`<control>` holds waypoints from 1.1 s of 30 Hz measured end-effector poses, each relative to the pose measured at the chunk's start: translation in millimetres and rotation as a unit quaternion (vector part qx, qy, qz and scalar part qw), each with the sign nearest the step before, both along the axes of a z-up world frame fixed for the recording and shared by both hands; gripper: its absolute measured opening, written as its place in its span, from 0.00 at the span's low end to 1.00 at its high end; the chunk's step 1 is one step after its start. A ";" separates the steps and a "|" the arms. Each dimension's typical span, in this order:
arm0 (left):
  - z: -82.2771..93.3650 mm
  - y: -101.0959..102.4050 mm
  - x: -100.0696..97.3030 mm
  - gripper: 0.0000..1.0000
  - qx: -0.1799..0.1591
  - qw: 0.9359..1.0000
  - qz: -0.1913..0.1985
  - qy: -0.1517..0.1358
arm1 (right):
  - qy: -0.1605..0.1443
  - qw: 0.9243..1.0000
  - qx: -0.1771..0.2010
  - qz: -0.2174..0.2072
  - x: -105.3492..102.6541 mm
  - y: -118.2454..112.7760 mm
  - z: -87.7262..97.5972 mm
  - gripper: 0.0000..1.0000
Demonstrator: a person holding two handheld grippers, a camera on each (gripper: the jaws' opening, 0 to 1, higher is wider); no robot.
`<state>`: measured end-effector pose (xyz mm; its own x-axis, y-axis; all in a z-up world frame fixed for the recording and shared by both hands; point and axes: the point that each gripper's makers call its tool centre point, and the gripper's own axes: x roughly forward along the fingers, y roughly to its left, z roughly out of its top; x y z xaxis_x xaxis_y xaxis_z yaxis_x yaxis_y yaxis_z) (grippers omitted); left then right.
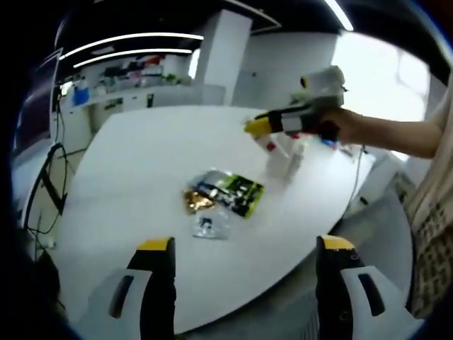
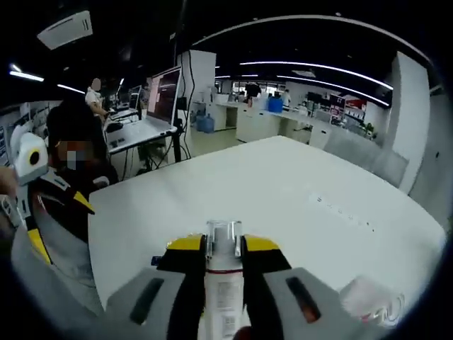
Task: Arrange the skincare products in the storage area until every visible bottle or jar stands upright without overlapping.
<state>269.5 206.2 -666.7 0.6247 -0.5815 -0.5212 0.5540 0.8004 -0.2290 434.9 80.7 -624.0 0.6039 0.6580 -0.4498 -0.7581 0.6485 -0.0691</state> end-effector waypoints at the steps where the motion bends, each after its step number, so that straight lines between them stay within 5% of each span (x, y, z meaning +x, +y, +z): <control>1: 0.2 -0.2 0.1 0.79 -0.001 1.000 0.000 0.000 | -0.002 1.000 0.008 0.000 -2.9 -2.3 3.7 0.19; 5: 4.1 -0.6 3.5 0.80 -0.045 0.998 0.021 0.030 | -0.001 0.999 0.038 0.004 -12.9 -7.2 16.0 0.19; 21: 12.3 -23.5 -2.3 0.83 -0.016 0.999 -0.027 0.017 | -0.021 0.994 0.108 0.002 -54.2 -30.4 54.1 0.19; 30: 36.2 -58.6 4.1 0.84 -0.045 0.997 -0.065 -0.007 | -0.019 0.988 0.154 0.013 -71.9 -34.3 70.6 0.19; 33: 53.2 -81.8 6.4 0.83 -0.082 0.992 -0.096 -0.022 | -0.016 0.982 0.185 0.031 -81.4 -32.3 80.2 0.19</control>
<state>275.8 124.4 -613.5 0.5143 -0.7668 -0.3841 0.7053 0.6329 -0.3192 353.4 48.4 -543.8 0.5670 0.8090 -0.1551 -0.7985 0.5860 0.1376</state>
